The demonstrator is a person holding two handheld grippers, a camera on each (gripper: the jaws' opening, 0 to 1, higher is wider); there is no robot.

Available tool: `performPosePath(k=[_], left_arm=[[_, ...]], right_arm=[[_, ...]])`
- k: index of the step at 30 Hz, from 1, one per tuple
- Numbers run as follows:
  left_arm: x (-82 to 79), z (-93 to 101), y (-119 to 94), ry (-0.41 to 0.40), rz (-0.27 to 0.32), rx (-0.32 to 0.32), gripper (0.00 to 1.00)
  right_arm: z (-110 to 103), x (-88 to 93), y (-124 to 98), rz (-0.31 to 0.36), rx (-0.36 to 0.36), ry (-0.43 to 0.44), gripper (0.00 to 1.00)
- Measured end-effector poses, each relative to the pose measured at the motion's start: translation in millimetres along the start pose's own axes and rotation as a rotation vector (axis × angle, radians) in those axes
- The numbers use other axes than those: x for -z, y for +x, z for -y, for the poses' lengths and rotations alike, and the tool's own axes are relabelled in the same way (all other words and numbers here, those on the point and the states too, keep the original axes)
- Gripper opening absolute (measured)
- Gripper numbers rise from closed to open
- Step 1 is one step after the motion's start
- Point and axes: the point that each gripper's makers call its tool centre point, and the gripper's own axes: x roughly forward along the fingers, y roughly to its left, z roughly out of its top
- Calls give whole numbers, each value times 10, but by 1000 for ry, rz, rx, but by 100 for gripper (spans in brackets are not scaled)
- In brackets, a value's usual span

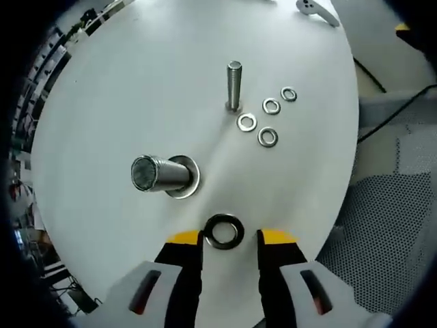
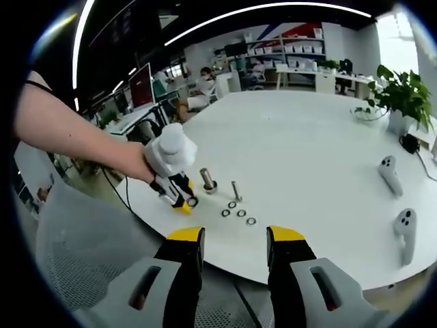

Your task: Place the washer onto the threaded stud by aligning its center hole with the stud, sliding it down to the base, and recovering from edge contact or off-axis alignment until the washer reaches the visible bottom stop.

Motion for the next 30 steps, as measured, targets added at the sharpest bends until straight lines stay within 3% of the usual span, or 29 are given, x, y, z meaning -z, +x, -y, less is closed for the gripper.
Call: performPosePath(k=[15,22,26,30], left_arm=[[6,-6,3,-11,-7,7,19],[1,-18,-5,48,-1,8,18],[-6,-58,-10,15,-2,-3,18],[-3,-53,-18,43,-10,-5,18]], right_arm=[[4,3,5,-3,1,1,38],[8,4,5,-3,2,4,38],[8,4,5,-4,2,2,38],[12,6,5,-4,3,2,38]])
